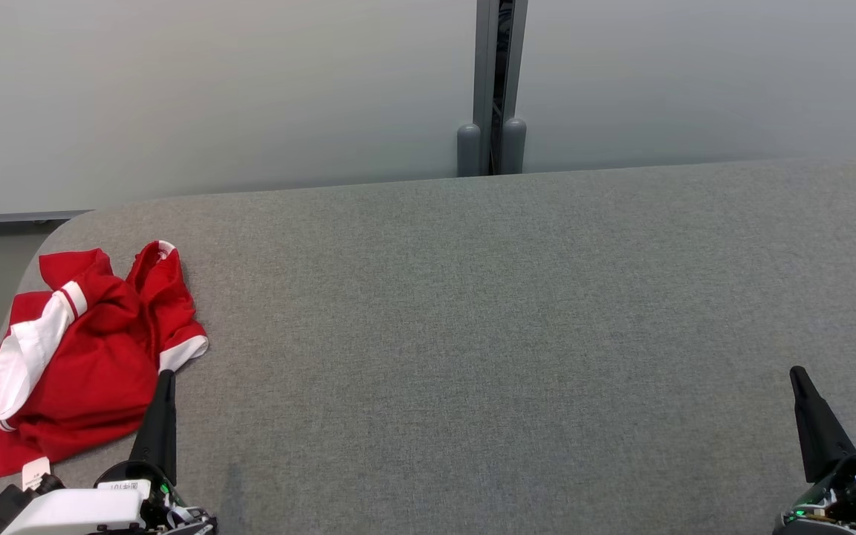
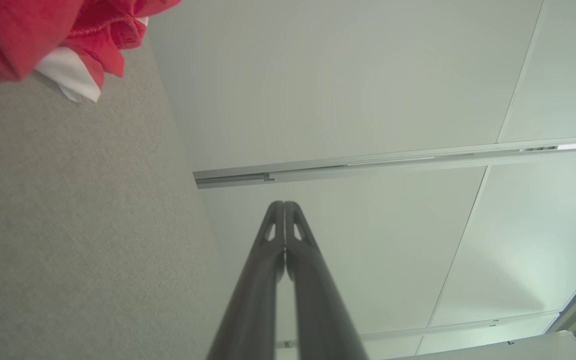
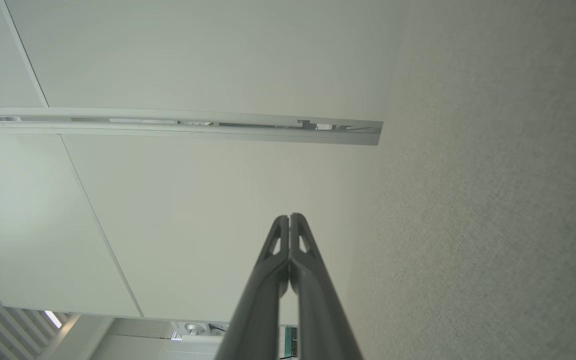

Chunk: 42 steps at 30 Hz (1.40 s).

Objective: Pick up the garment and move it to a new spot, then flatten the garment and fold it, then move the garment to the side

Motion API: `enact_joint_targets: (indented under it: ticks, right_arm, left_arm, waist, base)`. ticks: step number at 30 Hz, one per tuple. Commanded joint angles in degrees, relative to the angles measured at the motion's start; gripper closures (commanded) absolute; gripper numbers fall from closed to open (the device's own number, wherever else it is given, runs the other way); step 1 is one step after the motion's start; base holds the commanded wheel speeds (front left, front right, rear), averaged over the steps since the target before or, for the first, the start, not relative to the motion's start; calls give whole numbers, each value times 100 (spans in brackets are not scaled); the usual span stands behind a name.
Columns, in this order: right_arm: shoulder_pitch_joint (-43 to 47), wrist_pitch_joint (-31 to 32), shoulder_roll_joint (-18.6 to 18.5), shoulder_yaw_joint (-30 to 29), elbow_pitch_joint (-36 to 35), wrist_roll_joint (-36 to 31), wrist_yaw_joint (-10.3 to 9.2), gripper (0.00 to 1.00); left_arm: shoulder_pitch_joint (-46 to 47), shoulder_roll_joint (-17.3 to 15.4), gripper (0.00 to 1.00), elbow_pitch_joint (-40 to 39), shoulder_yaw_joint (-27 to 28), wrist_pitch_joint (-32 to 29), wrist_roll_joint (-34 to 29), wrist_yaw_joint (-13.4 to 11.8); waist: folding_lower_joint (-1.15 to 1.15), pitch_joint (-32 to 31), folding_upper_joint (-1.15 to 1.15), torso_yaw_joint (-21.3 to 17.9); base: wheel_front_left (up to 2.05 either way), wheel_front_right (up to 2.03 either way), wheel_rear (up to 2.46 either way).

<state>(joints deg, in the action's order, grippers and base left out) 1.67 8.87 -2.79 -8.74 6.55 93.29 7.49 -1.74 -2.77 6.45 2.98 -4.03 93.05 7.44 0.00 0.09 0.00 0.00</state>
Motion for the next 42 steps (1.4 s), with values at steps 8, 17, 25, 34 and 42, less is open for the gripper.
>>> enact_joint_targets:
  ticks: [8,17,25,34,42]
  right_arm:
    - [8,0,10,1,19,0,0,0]
    - [98,-233,79,-13,-3,-108,-2,0]
    - [61,-476,66,-55,-178,-430,-1,0]
    - [-112,-725,54,-370,-371,-1416,-1,0]
    - [-266,-928,43,-274,-640,-2350,0,0]
  left_arm:
    - [-15,4,0,21,-4,0,-1,-1]
    - [-23,42,0,162,-168,185,3,-2]
    - [85,34,0,134,-165,377,-173,-1]
    - [190,26,0,29,-40,576,-708,0]
    - [326,20,0,-133,70,734,-1136,1]
  waist:
    - [0,0,0,0]
    - [0,6,0,-10]
    - [0,11,0,-34]
    - [0,17,0,-59]
    - [0,46,0,-76]
  base:
    - [0,0,0]
    - [0,0,0]
    - [0,0,0]
    - [0,0,0]
    - [0,0,0]
